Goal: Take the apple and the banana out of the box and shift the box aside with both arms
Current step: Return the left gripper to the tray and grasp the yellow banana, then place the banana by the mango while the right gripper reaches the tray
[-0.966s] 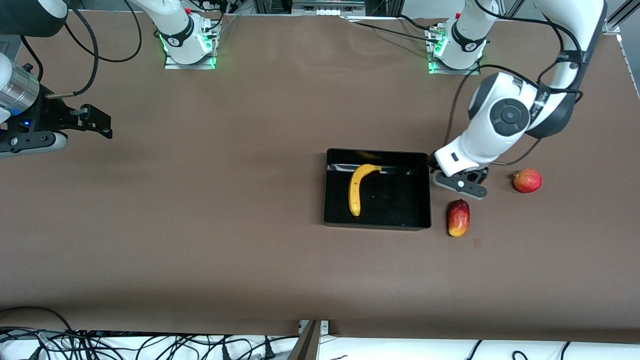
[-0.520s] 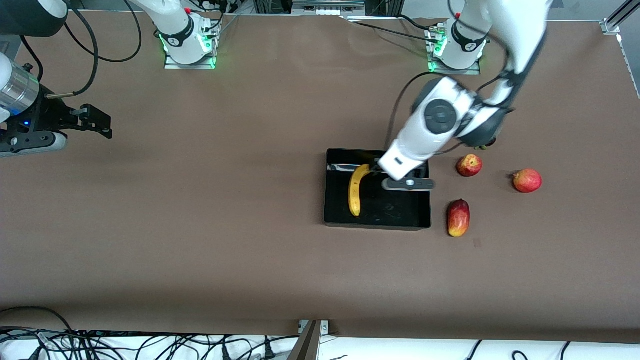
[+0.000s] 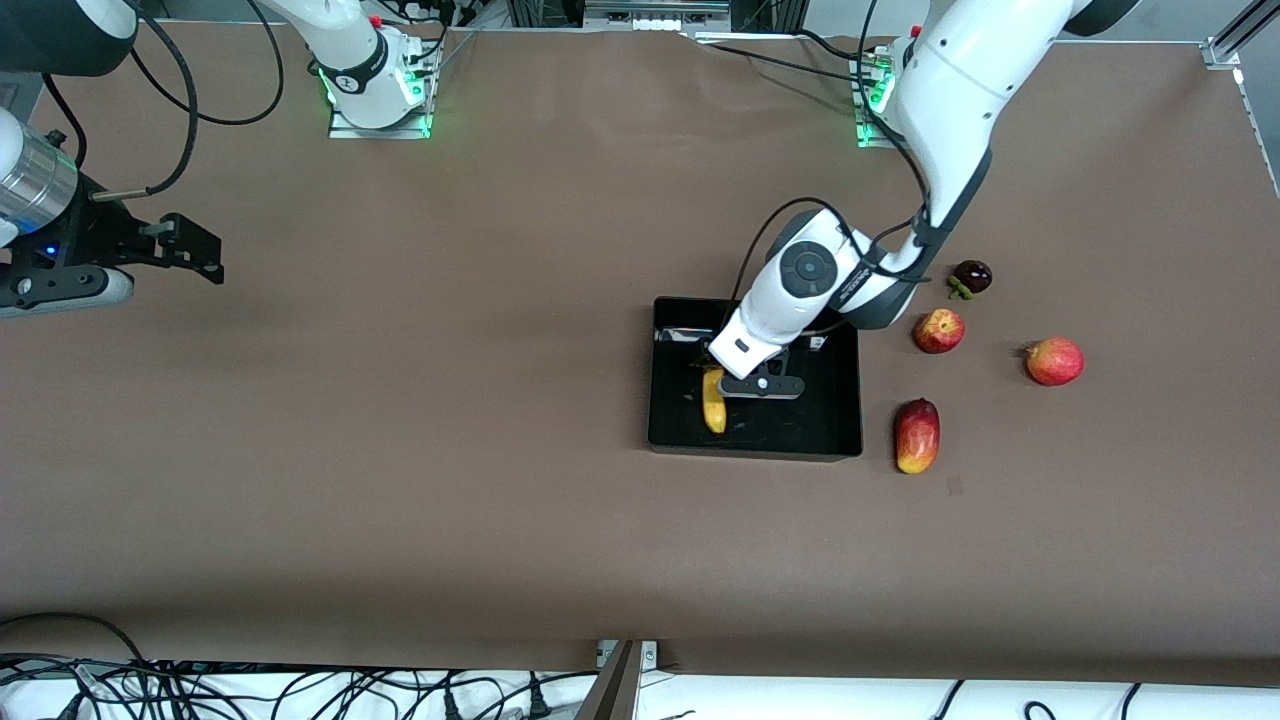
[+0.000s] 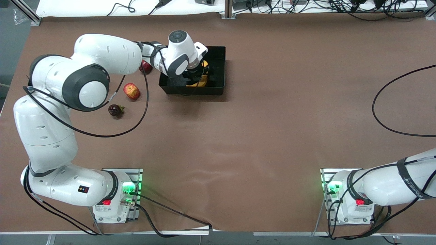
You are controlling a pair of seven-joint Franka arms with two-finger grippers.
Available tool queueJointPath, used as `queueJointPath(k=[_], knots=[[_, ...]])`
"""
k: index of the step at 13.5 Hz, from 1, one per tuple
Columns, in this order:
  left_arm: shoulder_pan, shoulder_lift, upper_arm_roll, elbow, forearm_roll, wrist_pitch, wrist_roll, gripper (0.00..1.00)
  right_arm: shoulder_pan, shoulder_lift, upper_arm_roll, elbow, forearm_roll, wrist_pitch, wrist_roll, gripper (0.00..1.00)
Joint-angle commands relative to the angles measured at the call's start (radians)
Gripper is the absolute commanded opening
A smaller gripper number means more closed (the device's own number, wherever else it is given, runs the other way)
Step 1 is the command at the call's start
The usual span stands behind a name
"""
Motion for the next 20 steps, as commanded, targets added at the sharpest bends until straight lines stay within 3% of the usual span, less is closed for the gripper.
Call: queueJointPath(k=[1, 3, 4, 5, 9, 13, 16, 18, 20], knots=[[-0.02, 0.008, 0.023, 0.031, 0.132, -0.005, -0.003, 1.0, 0.0, 0.01, 0.005, 0.017, 0.013, 0.013, 0.002, 1.0], [-0.02, 0.005, 0.023, 0.021, 0.127, -0.008, -0.007, 0.47, 0.002, -0.003, 0.012, 0.02, 0.036, 0.008, -0.01, 1.0], [-0.018, 0.002, 0.023, 0.011, 0.126, -0.011, -0.007, 0.11, 0.008, -0.005, 0.016, 0.02, 0.037, 0.001, -0.012, 1.0], [-0.02, 0.001, 0.021, 0.01, 0.126, -0.013, -0.009, 0.0, 0.02, -0.002, 0.022, 0.017, 0.042, -0.012, -0.013, 1.0], [-0.015, -0.033, 0.015, 0.016, 0.126, -0.035, -0.006, 0.0, 0.029, 0.004, 0.027, 0.019, 0.04, -0.053, -0.057, 1.0], [0.011, -0.113, -0.005, 0.082, 0.123, -0.242, -0.003, 0.0, 0.039, 0.007, 0.042, 0.017, 0.046, -0.056, -0.065, 1.0], [0.068, -0.176, -0.017, 0.181, 0.123, -0.438, 0.014, 0.0, 0.055, 0.007, 0.045, 0.01, 0.049, -0.058, -0.045, 1.0], [0.152, -0.209, -0.028, 0.2, 0.123, -0.48, 0.139, 0.0, 0.103, 0.023, 0.047, -0.013, 0.059, -0.055, 0.06, 1.0], [0.371, -0.228, -0.139, 0.194, 0.122, -0.5, 0.367, 0.0, 0.198, 0.068, 0.045, -0.024, 0.057, -0.006, 0.198, 1.0]])
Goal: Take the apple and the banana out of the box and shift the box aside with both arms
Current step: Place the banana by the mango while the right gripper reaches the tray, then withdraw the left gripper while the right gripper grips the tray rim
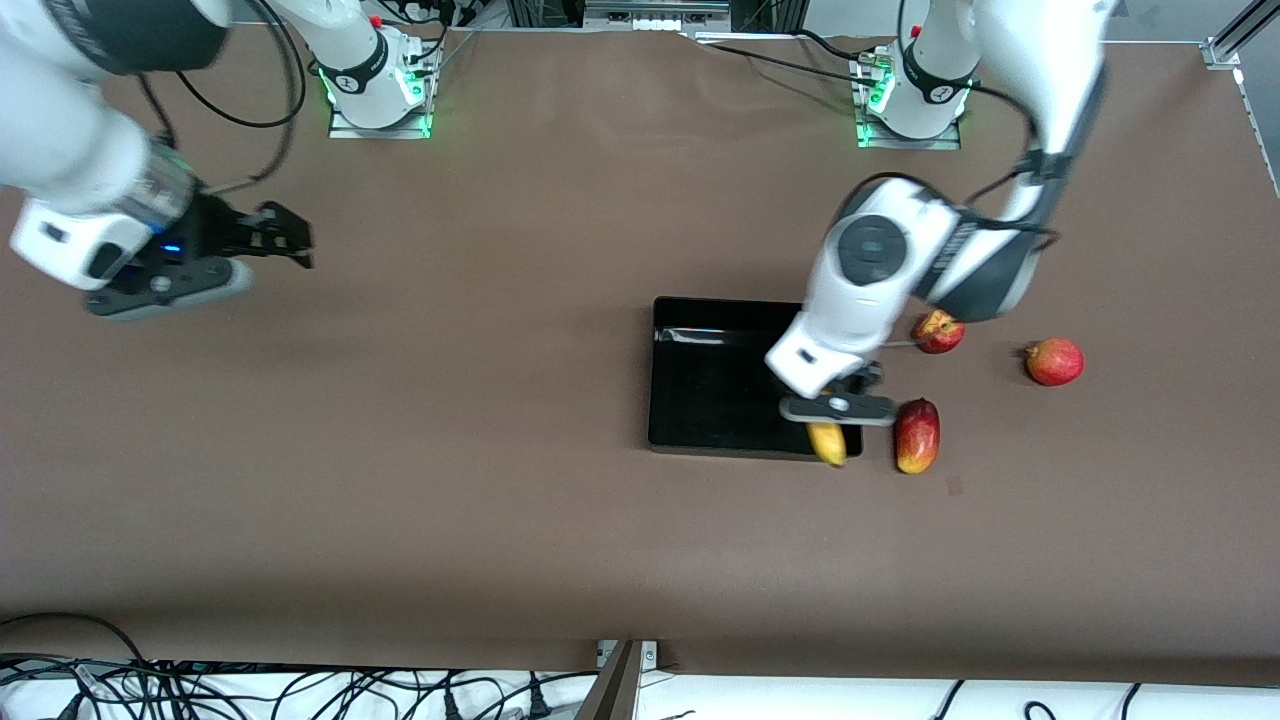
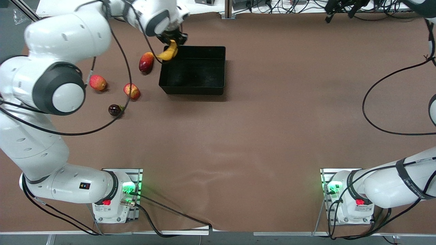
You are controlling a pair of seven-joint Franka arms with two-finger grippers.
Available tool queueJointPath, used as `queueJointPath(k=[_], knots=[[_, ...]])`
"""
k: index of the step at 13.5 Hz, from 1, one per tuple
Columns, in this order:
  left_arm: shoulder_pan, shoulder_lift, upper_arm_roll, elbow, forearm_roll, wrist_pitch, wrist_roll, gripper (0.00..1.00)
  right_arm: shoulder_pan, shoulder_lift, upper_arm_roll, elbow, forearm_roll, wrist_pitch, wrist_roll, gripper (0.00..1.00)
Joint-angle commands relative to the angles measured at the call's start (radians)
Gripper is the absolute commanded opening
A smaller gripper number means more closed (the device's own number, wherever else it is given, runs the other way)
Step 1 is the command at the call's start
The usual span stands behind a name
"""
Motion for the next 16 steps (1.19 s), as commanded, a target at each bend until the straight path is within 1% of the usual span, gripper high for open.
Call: queueJointPath(k=[1, 2, 3, 4, 5, 7, 8, 9, 11, 12, 14, 15, 16], knots=[[0.245, -0.025, -0.107, -0.017, 0.013, -0.03, 0.303, 0.0, 0.114, 0.07, -0.004, -0.006, 0.009, 0.07, 0.183, 1.0], [0.287, -0.027, -0.102, -0.024, 0.007, -0.03, 0.403, 0.0, 0.14, 0.099, -0.004, -0.005, 0.013, 0.099, 0.218, 1.0], [0.332, -0.021, -0.096, -0.03, 0.007, -0.03, 0.455, 0.0, 0.177, 0.138, -0.004, -0.002, 0.045, 0.134, 0.238, 1.0], [0.359, -0.006, -0.076, -0.049, 0.007, -0.029, 0.478, 0.0, 0.212, 0.177, -0.005, -0.002, 0.09, 0.185, 0.307, 1.0], [0.385, 0.027, -0.047, -0.05, 0.007, -0.022, 0.492, 0.0, 0.238, 0.217, -0.005, 0.0, 0.11, 0.247, 0.387, 1.0], [0.396, 0.103, -0.019, -0.05, 0.007, 0.007, 0.492, 0.0, 0.332, 0.317, -0.005, 0.006, 0.111, 0.378, 0.488, 1.0], [0.421, 0.138, -0.013, -0.05, 0.009, 0.043, 0.492, 0.0, 0.359, 0.372, -0.005, 0.021, 0.114, 0.441, 0.557, 1.0], [0.456, 0.174, -0.013, -0.052, 0.01, 0.068, 0.493, 0.0, 0.392, 0.436, -0.004, 0.058, 0.115, 0.502, 0.624, 1.0], [0.478, 0.209, -0.013, -0.07, 0.01, 0.129, 0.498, 0.01, 0.465, 0.558, -0.004, 0.147, 0.113, 0.567, 0.749, 1.0], [0.475, 0.208, -0.013, -0.084, 0.009, 0.146, 0.492, 0.26, 0.482, 0.604, -0.004, 0.18, 0.113, 0.591, 0.789, 1.0], [0.47, 0.188, -0.022, -0.08, 0.007, 0.146, 0.495, 1.0, 0.519, 0.667, -0.005, 0.217, 0.113, 0.631, 0.837, 1.0], [0.47, 0.159, -0.031, -0.08, 0.003, 0.142, 0.493, 1.0, 0.528, 0.682, -0.004, 0.218, 0.113, 0.657, 0.85, 1.0], [0.472, 0.134, -0.057, -0.07, -0.017, 0.13, 0.489, 1.0, 0.541, 0.695, -0.005, 0.216, 0.111, 0.677, 0.852, 0.98]])
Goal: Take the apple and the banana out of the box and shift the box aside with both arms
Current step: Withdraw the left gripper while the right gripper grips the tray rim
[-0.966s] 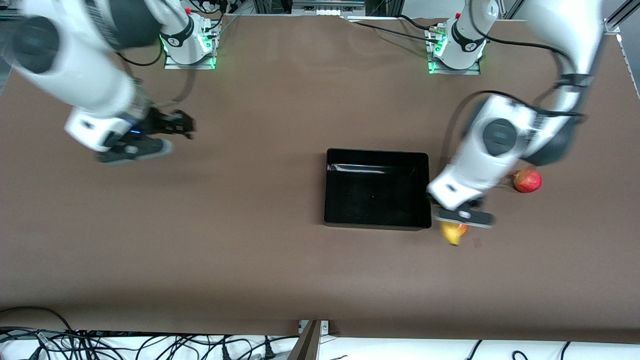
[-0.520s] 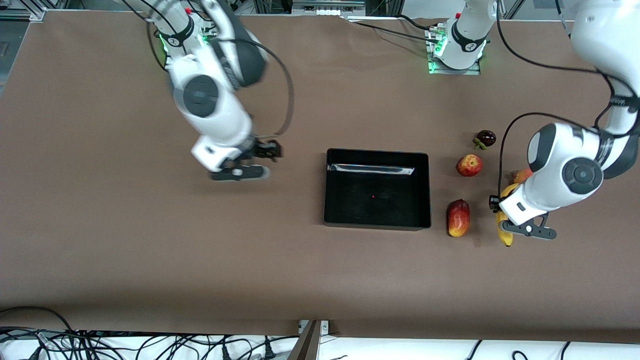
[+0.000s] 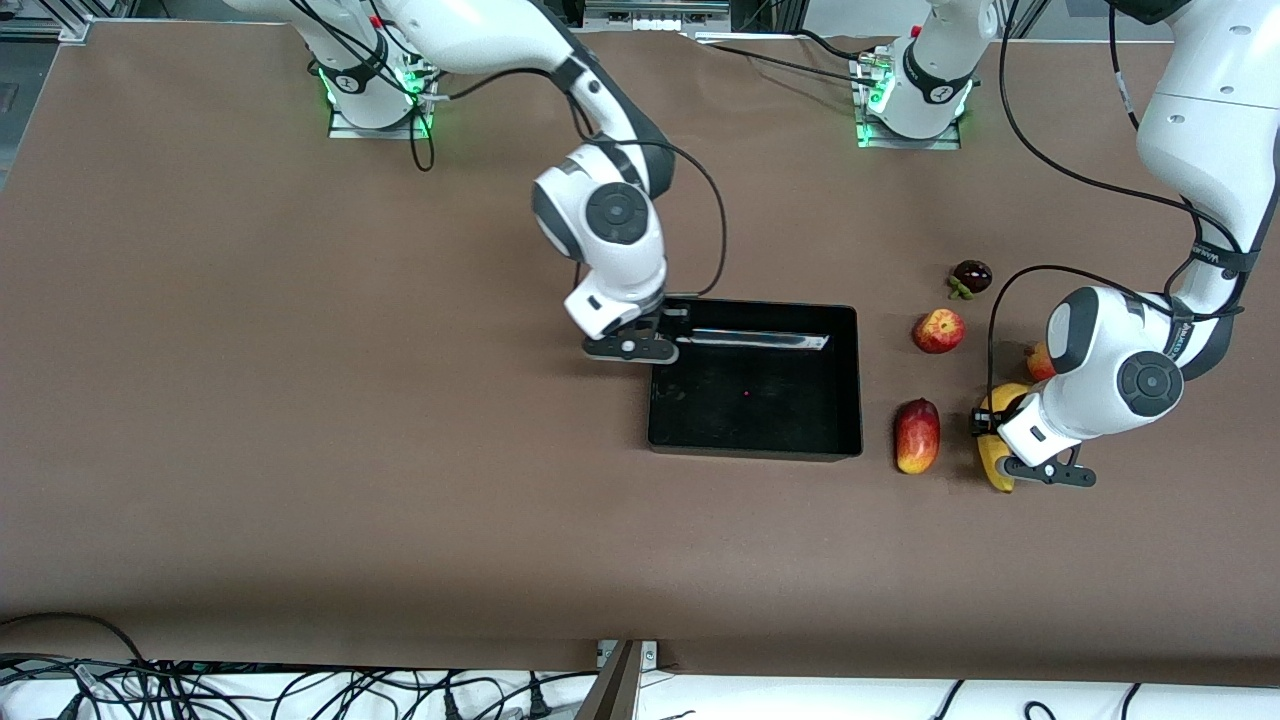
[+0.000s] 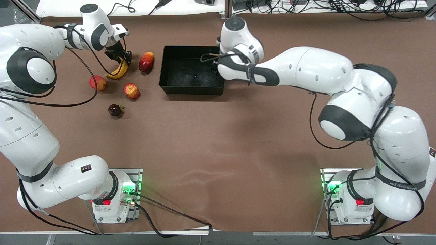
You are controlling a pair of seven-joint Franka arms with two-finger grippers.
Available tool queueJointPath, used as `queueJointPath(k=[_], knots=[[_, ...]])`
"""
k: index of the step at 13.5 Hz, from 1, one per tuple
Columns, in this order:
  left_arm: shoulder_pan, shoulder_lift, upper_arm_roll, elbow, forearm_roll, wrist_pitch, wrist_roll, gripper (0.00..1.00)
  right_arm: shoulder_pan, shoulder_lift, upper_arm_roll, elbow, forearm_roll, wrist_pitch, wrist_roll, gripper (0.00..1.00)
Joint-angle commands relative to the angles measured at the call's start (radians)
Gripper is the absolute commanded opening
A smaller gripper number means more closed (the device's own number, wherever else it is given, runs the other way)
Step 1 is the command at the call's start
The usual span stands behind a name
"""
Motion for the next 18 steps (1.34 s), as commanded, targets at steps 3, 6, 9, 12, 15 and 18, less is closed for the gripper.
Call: queueJointPath(k=[3, 6, 9, 12, 15, 18], knots=[[-0.008, -0.184, -0.045, 0.034, -0.125, -0.187, 0.0, 1.0, 0.023, 0.083, -0.015, 0.046, 0.007, 0.072, 0.017, 0.79], [-0.068, -0.291, -0.042, 0.119, -0.196, -0.474, -0.003, 1.0, 0.011, 0.068, -0.021, 0.052, 0.004, 0.031, -0.028, 0.19], [-0.231, -0.447, 0.116, 0.15, -0.283, -0.685, -0.005, 1.0, -0.021, 0.055, -0.024, 0.087, 0.01, -0.038, -0.064, 0.0], [-0.331, -0.572, 0.235, 0.151, -0.316, -0.802, -0.006, 1.0, -0.07, 0.014, -0.022, 0.086, 0.013, -0.095, -0.099, 0.0], [-0.439, -0.632, 0.401, 0.148, -0.321, -0.819, -0.005, 1.0, -0.134, -0.052, -0.021, 0.086, 0.019, -0.205, -0.201, 0.0], [-0.431, -0.658, 0.401, 0.115, -0.316, -0.739, 0.006, 1.0, -0.272, -0.136, -0.036, 0.078, 0.068, -0.351, -0.483, 0.0]])
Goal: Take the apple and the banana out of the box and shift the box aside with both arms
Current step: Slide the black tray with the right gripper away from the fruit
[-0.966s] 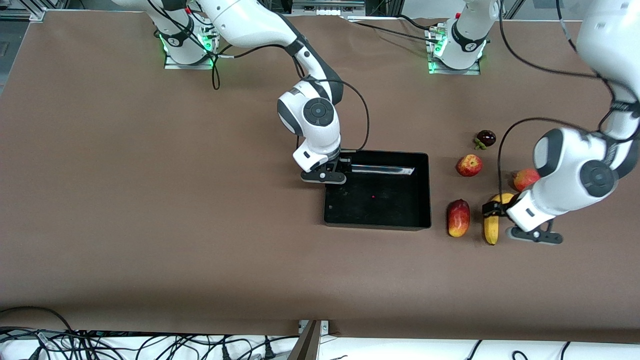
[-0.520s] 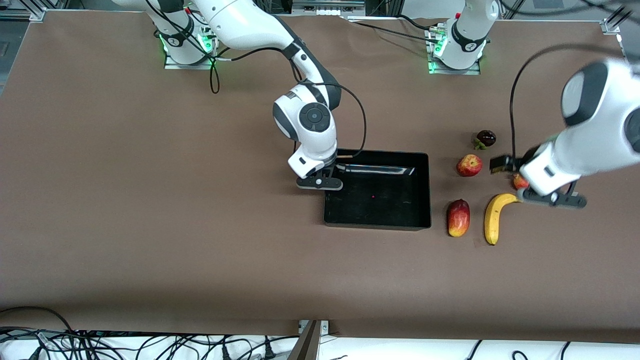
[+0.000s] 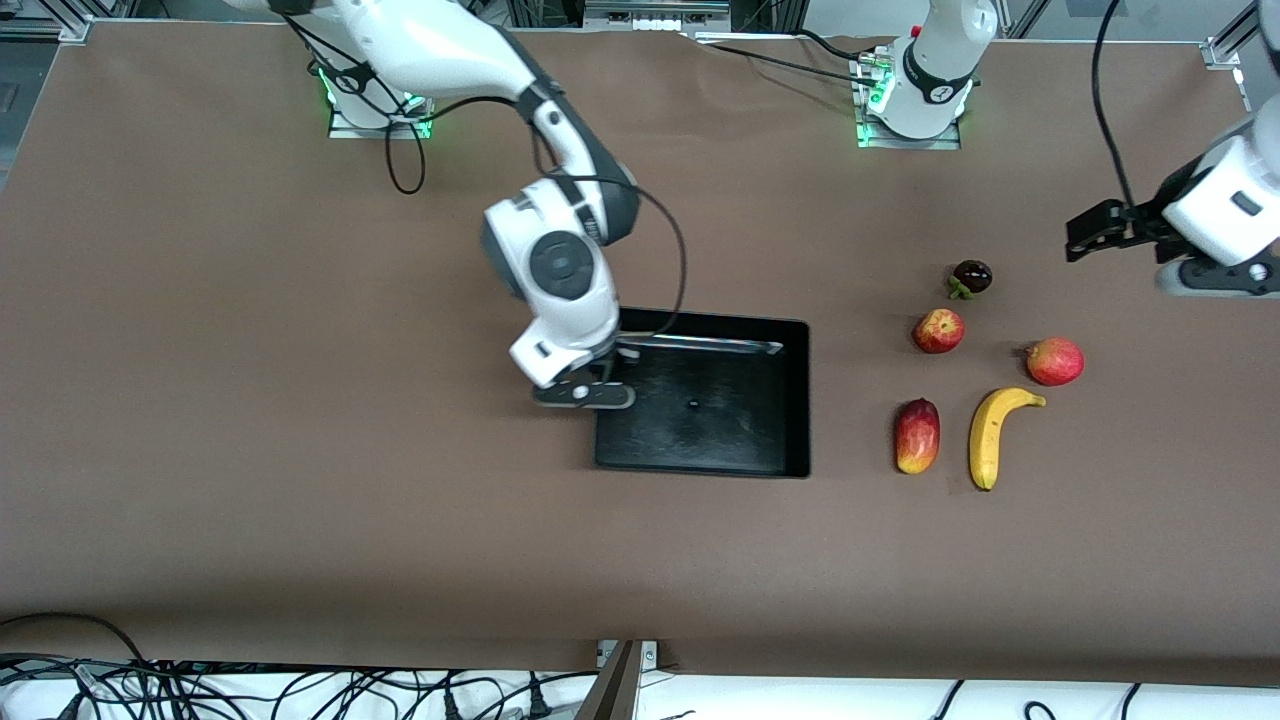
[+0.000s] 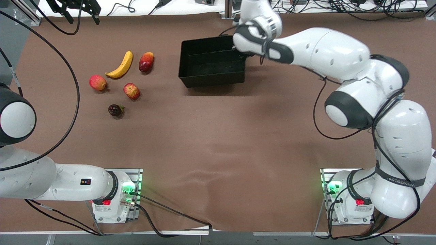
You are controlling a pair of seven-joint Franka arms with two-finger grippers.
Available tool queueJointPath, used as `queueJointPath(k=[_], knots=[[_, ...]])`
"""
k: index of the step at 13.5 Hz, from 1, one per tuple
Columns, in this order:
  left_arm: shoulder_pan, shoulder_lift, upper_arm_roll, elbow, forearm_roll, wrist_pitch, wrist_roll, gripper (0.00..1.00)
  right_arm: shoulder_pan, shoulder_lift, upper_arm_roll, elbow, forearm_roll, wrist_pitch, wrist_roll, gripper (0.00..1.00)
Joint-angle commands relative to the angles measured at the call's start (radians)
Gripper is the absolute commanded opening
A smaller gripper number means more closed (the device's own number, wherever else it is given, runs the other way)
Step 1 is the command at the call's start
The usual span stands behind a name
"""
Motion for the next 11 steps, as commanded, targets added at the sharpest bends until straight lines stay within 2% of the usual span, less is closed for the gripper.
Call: queueJointPath(k=[1, 3, 5, 8, 11], knots=[[-0.015, -0.042, 0.018, -0.064, -0.02, 0.111, 0.002, 1.0, -0.138, -0.093, -0.001, -0.019, 0.042, -0.121, -0.229, 0.0], [-0.017, -0.045, 0.016, -0.064, -0.016, 0.107, -0.002, 1.0, -0.215, -0.132, -0.019, -0.04, 0.042, -0.161, -0.372, 0.0], [-0.018, -0.043, 0.014, -0.041, -0.014, 0.067, -0.021, 1.0, -0.263, -0.201, -0.065, -0.128, 0.043, -0.152, -0.499, 0.0], [-0.032, -0.039, -0.001, -0.004, -0.013, 0.022, -0.048, 1.0, -0.273, -0.262, -0.215, -0.247, 0.043, -0.144, -0.683, 0.0], [-0.029, -0.045, -0.03, -0.007, -0.014, 0.013, -0.053, 1.0, -0.273, -0.333, -0.335, -0.429, 0.045, -0.045, -0.845, 0.0]])
